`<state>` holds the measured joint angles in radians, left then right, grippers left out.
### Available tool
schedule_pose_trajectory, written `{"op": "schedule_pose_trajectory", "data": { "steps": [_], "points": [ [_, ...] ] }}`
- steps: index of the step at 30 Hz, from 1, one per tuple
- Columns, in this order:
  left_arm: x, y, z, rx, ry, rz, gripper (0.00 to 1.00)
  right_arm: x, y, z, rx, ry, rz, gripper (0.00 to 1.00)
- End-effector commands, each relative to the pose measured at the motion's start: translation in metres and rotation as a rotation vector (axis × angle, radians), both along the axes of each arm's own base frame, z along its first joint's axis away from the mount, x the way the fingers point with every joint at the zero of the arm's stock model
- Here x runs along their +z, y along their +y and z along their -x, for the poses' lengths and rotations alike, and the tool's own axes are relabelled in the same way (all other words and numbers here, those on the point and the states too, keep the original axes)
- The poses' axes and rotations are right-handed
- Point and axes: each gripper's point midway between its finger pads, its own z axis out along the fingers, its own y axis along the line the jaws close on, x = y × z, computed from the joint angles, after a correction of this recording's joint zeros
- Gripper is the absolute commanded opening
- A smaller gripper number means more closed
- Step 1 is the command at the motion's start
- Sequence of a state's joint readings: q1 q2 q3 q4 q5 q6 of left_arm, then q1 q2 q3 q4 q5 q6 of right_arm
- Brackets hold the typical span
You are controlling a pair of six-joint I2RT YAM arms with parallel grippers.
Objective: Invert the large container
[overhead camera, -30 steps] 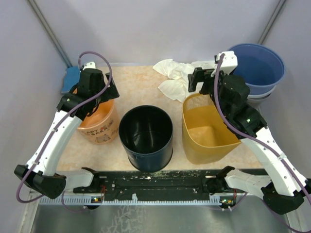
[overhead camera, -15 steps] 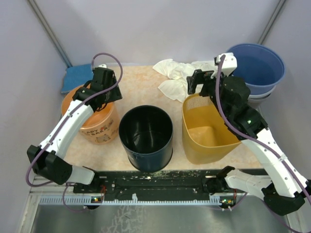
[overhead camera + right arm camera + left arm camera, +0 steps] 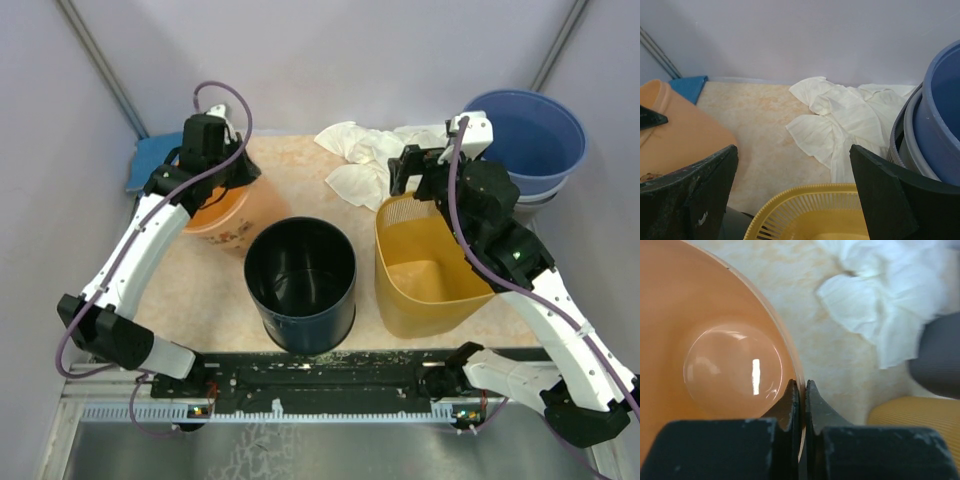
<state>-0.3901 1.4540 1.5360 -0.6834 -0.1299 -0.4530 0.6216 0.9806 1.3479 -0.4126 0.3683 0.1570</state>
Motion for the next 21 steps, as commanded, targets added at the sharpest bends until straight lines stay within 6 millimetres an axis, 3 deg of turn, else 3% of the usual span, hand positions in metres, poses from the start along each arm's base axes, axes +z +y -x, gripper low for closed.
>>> {"op": "schedule_pose_trajectory", "data": {
  "steps": [1, 5, 8, 11, 15, 21],
  "points": [
    [0.098, -0.05, -0.011, -0.218, -0.264, 0.223, 0.0, 0.013, -0.004, 0.002, -0.014, -0.045, -0.018, 0.93],
    [0.134, -0.069, -0.017, -0.28, -0.382, 0.352, 0.0, 0.014, -0.004, 0.003, -0.013, -0.047, -0.019, 0.93],
    [0.143, -0.082, -0.021, -0.329, -0.419, 0.457, 0.0, 0.015, -0.006, 0.004, -0.017, -0.046, -0.021, 0.93],
    [0.141, -0.087, -0.022, -0.413, -0.43, 0.602, 0.0, 0.015, -0.008, 0.006, -0.022, -0.044, -0.018, 0.93],
    [0.134, -0.072, -0.019, -0.479, -0.455, 0.791, 0.0, 0.012, -0.01, 0.007, -0.026, -0.034, -0.011, 0.93],
    [0.095, -0.04, -0.004, -0.518, -0.431, 0.996, 0.0, 0.004, -0.008, 0.006, -0.021, -0.022, -0.012, 0.93]
  ]
}}
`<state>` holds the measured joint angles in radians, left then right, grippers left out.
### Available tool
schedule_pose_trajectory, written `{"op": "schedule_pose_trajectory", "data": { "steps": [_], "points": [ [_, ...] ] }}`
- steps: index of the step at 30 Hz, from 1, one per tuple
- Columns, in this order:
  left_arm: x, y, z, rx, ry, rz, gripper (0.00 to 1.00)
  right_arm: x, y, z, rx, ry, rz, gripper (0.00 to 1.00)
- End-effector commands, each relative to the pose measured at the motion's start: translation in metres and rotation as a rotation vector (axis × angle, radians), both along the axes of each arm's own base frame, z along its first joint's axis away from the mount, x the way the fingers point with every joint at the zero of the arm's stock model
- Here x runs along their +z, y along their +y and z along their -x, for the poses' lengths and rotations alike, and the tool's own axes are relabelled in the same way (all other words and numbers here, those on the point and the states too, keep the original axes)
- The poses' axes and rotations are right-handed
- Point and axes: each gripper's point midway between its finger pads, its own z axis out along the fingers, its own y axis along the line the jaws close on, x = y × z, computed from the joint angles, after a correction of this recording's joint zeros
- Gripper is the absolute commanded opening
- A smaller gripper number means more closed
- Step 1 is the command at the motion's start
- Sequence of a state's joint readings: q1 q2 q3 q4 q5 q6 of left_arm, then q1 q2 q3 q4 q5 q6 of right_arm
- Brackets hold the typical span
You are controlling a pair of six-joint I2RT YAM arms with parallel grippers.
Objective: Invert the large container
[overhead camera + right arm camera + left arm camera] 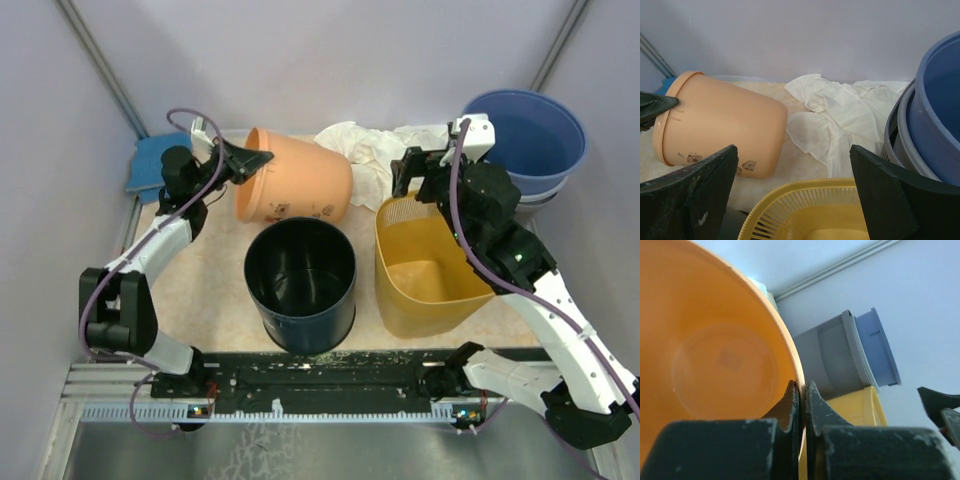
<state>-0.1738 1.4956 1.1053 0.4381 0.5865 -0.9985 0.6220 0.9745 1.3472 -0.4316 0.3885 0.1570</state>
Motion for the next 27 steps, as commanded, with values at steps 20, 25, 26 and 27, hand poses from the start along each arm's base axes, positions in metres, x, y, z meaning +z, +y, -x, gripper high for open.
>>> {"op": "schedule_pose_trajectory", "data": {
  "steps": [20, 25, 26, 27],
  "points": [
    [-0.093, 0.05, 0.042, -0.081, 0.14, -0.099, 0.85, -0.006, 0.009, 0.0, 0.034, -0.004, -0.023, 0.93],
    [-0.1, 0.066, 0.035, -0.007, 0.174, -0.267, 0.89, -0.008, 0.013, -0.002, 0.045, 0.001, -0.023, 0.93],
    [-0.101, 0.069, 0.033, 0.009, 0.177, -0.294, 0.89, -0.008, 0.013, -0.002, 0.045, 0.002, -0.024, 0.93],
    [-0.103, 0.073, 0.032, 0.022, 0.186, -0.321, 0.89, -0.007, 0.013, -0.002, 0.046, 0.0, -0.025, 0.93]
  ]
}}
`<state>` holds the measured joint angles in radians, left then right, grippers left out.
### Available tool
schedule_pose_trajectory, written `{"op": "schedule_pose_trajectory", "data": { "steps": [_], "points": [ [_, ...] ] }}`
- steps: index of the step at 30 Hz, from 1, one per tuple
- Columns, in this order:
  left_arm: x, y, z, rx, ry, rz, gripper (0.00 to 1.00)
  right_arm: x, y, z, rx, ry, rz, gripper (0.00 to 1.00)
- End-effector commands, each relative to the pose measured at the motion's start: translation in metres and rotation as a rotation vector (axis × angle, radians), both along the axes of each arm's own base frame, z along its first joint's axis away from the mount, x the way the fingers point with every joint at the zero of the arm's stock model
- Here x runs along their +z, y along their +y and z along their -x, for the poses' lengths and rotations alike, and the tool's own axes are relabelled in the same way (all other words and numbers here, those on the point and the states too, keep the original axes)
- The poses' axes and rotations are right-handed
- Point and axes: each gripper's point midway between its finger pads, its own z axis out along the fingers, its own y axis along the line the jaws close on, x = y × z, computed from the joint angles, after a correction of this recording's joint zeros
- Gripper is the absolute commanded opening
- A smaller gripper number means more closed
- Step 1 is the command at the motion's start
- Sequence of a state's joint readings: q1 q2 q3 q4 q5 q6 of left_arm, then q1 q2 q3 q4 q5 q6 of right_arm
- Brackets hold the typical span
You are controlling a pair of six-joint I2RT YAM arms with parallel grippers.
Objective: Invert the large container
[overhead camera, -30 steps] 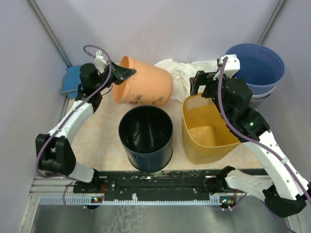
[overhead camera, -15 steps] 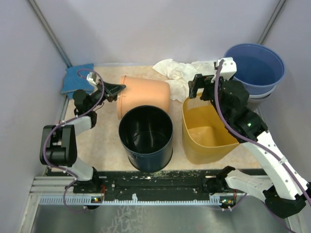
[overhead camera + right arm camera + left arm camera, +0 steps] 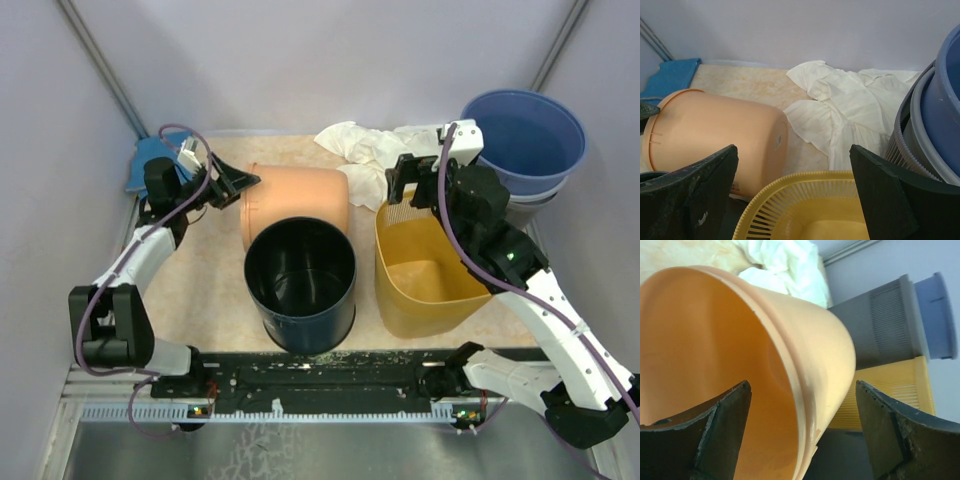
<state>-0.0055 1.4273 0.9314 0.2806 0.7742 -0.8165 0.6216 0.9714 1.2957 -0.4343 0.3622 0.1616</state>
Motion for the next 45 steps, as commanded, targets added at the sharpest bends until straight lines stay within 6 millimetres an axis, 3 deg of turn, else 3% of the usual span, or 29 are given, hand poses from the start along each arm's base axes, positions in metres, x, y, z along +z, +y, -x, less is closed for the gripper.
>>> {"op": "schedule_pose_trajectory", "data": {
  "steps": [1, 5, 11, 14, 20, 26, 29, 33, 39, 41, 45],
  "points": [
    [-0.024, 0.021, 0.002, 0.055, 0.052, -0.217, 0.89, 0.015, 0.007, -0.001, 0.019, -0.042, -0.05, 0.93],
    [-0.027, 0.035, -0.006, 0.105, 0.063, -0.352, 0.89, 0.014, 0.006, 0.0, 0.018, -0.042, -0.051, 0.93],
    [-0.01, 0.04, -0.014, 0.145, 0.02, -0.456, 0.82, 0.013, 0.008, -0.001, 0.024, -0.035, -0.056, 0.93],
    [-0.007, 0.035, -0.017, 0.132, 0.017, -0.469, 0.68, 0.013, 0.01, -0.001, 0.029, -0.032, -0.06, 0.93],
    [-0.024, 0.028, -0.014, 0.105, 0.059, -0.492, 0.37, 0.014, 0.009, 0.0, 0.029, -0.032, -0.065, 0.93],
    [-0.029, 0.028, -0.012, 0.1, 0.078, -0.495, 0.21, 0.014, 0.01, 0.0, 0.028, -0.029, -0.068, 0.93],
    [-0.033, 0.029, -0.012, 0.1, 0.094, -0.503, 0.2, 0.015, 0.011, -0.001, 0.033, -0.03, -0.073, 0.93],
    [-0.04, 0.028, -0.012, 0.085, 0.116, -0.507, 0.33, 0.015, 0.012, -0.001, 0.035, -0.028, -0.074, 0.93],
    [-0.039, 0.02, -0.011, 0.046, 0.109, -0.475, 0.42, 0.015, 0.012, -0.001, 0.033, -0.026, -0.077, 0.93],
    [-0.036, 0.014, -0.011, 0.025, 0.101, -0.446, 0.42, 0.015, 0.012, -0.001, 0.035, -0.027, -0.078, 0.93],
    [-0.03, -0.002, -0.007, -0.044, 0.095, -0.355, 0.31, 0.015, 0.013, -0.002, 0.038, -0.024, -0.078, 0.93]
  ]
}}
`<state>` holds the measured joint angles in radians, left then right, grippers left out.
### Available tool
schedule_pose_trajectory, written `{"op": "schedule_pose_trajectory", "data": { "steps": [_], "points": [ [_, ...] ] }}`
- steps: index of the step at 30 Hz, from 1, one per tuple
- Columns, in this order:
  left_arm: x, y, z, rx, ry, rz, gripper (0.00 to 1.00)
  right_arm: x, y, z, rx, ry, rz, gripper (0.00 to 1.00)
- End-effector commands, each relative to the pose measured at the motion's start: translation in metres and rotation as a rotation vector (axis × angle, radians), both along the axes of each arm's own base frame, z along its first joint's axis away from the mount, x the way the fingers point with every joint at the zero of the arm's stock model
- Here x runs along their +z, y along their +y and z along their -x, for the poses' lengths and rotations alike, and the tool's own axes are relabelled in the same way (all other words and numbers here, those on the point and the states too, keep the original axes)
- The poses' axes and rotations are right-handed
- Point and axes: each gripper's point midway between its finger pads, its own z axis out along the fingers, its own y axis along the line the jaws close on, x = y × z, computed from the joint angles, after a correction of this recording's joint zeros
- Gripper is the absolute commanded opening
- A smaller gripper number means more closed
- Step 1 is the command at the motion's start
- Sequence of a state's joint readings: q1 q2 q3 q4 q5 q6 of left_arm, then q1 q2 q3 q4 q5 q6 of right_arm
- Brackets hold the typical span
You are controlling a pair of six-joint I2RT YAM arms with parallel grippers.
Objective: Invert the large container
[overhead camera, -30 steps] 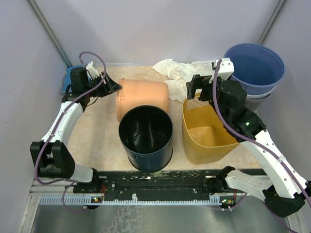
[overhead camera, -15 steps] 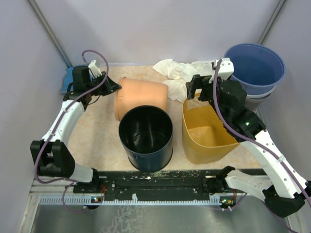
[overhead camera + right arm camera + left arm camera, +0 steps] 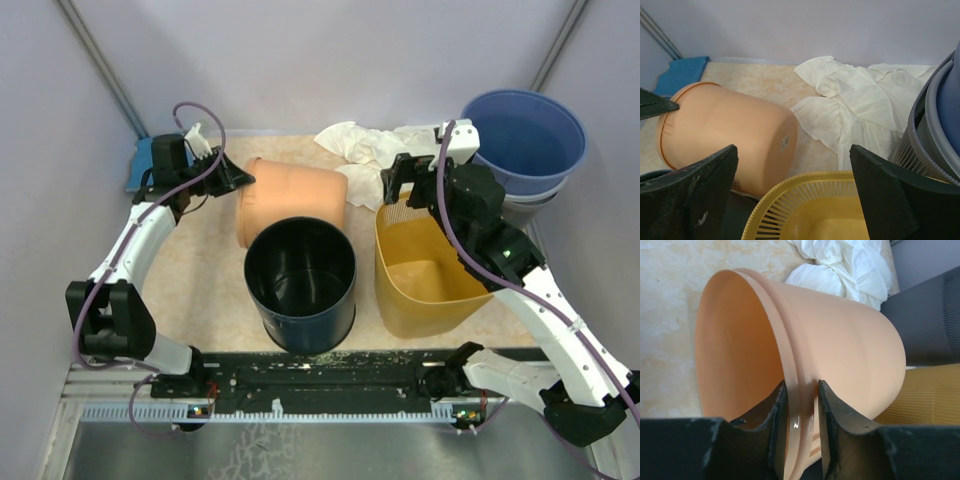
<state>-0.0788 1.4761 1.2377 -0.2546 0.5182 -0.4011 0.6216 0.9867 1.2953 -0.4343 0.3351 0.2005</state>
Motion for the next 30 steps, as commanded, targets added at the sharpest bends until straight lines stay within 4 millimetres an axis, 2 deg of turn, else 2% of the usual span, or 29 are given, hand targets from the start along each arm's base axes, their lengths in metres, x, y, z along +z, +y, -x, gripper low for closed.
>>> {"op": "schedule_pose_trajectory", "data": {
  "steps": [1, 5, 11, 13, 18, 25, 30],
  "points": [
    [-0.024, -0.017, 0.012, -0.083, 0.112, 0.062, 0.27, 0.019, 0.005, 0.0, 0.015, -0.048, -0.049, 0.94],
    [-0.025, -0.021, 0.012, -0.087, 0.126, 0.099, 0.0, 0.02, 0.005, 0.0, 0.015, -0.049, -0.049, 0.93],
    [-0.022, -0.017, 0.009, -0.053, 0.143, 0.226, 0.0, 0.021, 0.003, 0.001, 0.011, -0.05, -0.044, 0.93],
    [-0.031, -0.011, 0.011, -0.038, 0.155, 0.299, 0.0, 0.021, 0.002, 0.002, 0.009, -0.051, -0.042, 0.93],
    [-0.054, 0.024, 0.017, 0.032, 0.209, 0.474, 0.0, 0.022, -0.001, 0.003, 0.0, -0.053, -0.036, 0.93],
    [-0.069, 0.065, 0.029, 0.105, 0.231, 0.624, 0.0, 0.02, 0.0, 0.002, 0.001, -0.051, -0.033, 0.93],
    [-0.084, 0.08, 0.033, 0.153, 0.249, 0.639, 0.0, 0.02, 0.003, 0.001, 0.01, -0.049, -0.038, 0.93]
  ]
}}
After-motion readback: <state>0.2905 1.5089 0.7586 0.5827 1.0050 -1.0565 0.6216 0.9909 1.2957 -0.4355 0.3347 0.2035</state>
